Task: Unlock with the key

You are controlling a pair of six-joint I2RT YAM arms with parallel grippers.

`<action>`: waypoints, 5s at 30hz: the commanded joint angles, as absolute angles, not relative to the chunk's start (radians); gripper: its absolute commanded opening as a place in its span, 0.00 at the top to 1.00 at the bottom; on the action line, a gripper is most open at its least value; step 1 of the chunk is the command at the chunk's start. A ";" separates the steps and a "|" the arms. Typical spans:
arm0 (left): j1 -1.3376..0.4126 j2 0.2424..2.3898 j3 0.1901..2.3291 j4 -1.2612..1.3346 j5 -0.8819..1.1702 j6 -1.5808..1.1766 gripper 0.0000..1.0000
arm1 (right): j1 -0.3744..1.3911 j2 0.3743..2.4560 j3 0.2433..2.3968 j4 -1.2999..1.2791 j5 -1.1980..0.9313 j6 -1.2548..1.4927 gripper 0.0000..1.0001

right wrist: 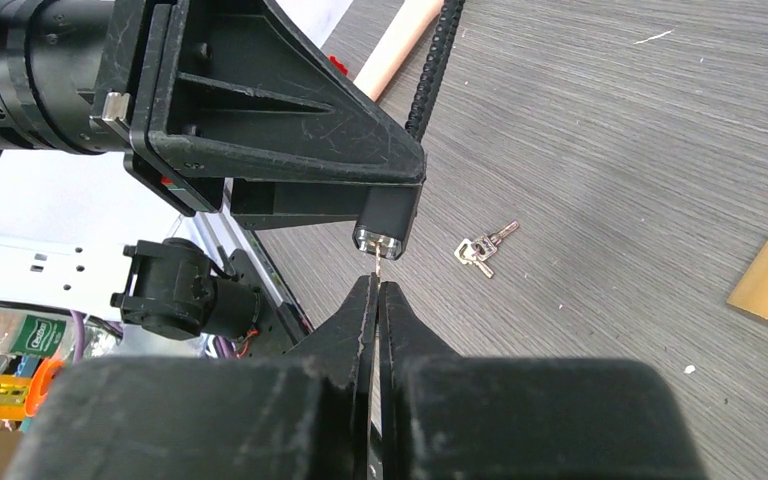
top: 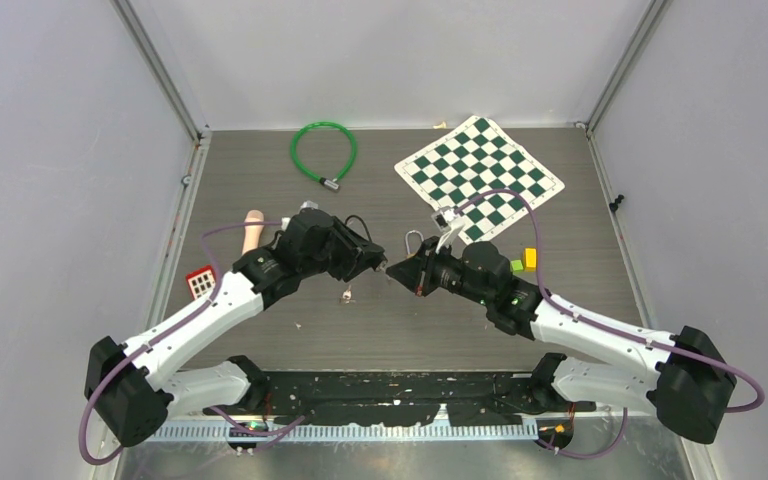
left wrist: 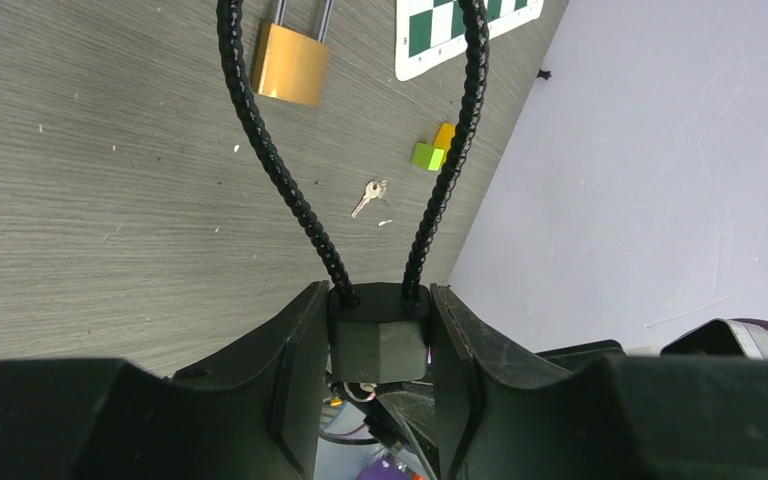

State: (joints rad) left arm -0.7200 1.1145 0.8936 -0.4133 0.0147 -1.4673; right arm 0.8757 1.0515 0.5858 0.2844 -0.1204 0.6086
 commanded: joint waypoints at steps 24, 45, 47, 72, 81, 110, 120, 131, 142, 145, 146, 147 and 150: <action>-0.833 1.073 0.830 -0.177 -0.055 -1.554 1.00 | 0.876 0.957 0.537 0.356 0.076 0.739 0.95; -0.920 1.089 0.878 -0.287 -0.161 -1.631 1.00 | 0.928 0.965 0.502 0.509 0.158 0.452 0.95; -0.920 1.091 0.867 -0.271 -0.163 -1.648 1.00 | 0.942 0.976 0.499 0.533 0.164 0.431 0.95; -0.920 0.970 0.736 -0.132 -0.212 -1.784 1.00 | 1.037 1.029 0.448 0.720 0.343 0.428 0.95; -0.870 0.942 0.678 -0.078 -0.194 -1.793 1.00 | 1.036 1.044 0.426 0.790 0.271 0.391 0.95; -0.834 1.106 0.707 0.145 -0.016 -1.801 1.00 | 0.909 1.292 0.397 1.109 0.203 0.582 0.95; -0.835 1.102 0.711 0.164 0.034 -1.786 1.00 | 0.876 1.350 0.396 1.158 0.148 0.551 0.95; -0.807 1.027 0.718 -0.009 -0.112 -1.696 1.00 | 0.868 1.193 0.431 0.927 0.065 0.542 0.46; -0.798 0.971 0.790 -0.219 -0.252 -1.554 1.00 | 0.868 0.935 0.545 0.453 -0.046 0.447 0.37; -0.799 0.967 0.789 -0.218 -0.253 -1.553 1.00 | 0.869 0.953 0.567 0.393 -0.087 0.471 0.45; -0.800 0.966 0.790 -0.216 -0.253 -1.551 1.00 | 0.870 0.958 0.577 0.385 -0.093 0.478 0.48; -0.799 0.966 0.791 -0.216 -0.252 -1.549 1.00 | 0.874 0.969 0.581 0.370 -0.103 0.481 0.49; -0.799 0.969 0.792 -0.214 -0.248 -1.548 1.00 | 0.886 0.993 0.602 0.358 -0.106 0.487 0.51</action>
